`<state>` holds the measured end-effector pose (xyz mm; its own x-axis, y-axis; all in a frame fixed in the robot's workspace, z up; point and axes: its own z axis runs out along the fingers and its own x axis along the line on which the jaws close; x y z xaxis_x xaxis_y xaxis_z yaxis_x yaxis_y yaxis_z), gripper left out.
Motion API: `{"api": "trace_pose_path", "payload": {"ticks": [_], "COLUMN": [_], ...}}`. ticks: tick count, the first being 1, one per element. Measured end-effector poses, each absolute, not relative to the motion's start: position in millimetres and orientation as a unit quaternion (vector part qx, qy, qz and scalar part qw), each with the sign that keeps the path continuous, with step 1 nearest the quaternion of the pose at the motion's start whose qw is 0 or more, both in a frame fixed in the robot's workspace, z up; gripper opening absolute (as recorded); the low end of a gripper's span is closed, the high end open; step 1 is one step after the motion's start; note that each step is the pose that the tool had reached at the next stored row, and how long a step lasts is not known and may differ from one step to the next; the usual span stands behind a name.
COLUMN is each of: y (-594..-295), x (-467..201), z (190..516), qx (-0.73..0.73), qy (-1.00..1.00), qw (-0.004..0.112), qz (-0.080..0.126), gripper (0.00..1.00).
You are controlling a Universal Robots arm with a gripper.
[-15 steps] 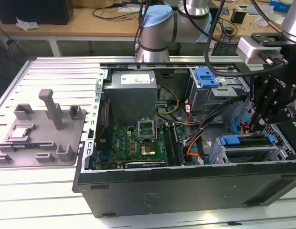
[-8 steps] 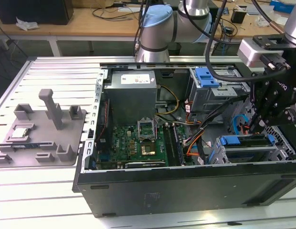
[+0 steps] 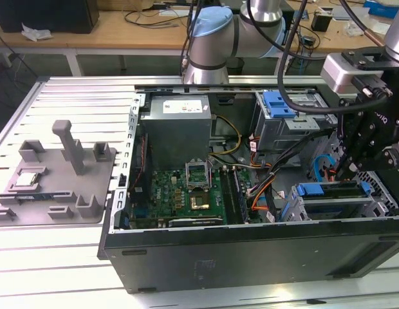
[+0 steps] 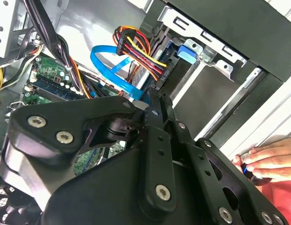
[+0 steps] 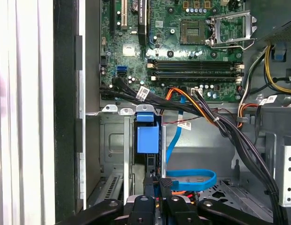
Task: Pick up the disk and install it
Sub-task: 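Insert the second disk wire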
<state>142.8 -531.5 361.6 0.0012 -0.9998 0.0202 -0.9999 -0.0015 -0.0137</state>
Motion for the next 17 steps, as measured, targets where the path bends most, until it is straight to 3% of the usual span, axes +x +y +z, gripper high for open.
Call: {"api": "trace_pose_path", "payload": {"ticks": [17], "y": [-531.5], "x": [143.3], "z": [357.0], "qx": [0.709], "qy": [-0.706], "qw": [0.002], "qz": [0.012], "gripper": [0.16]}}
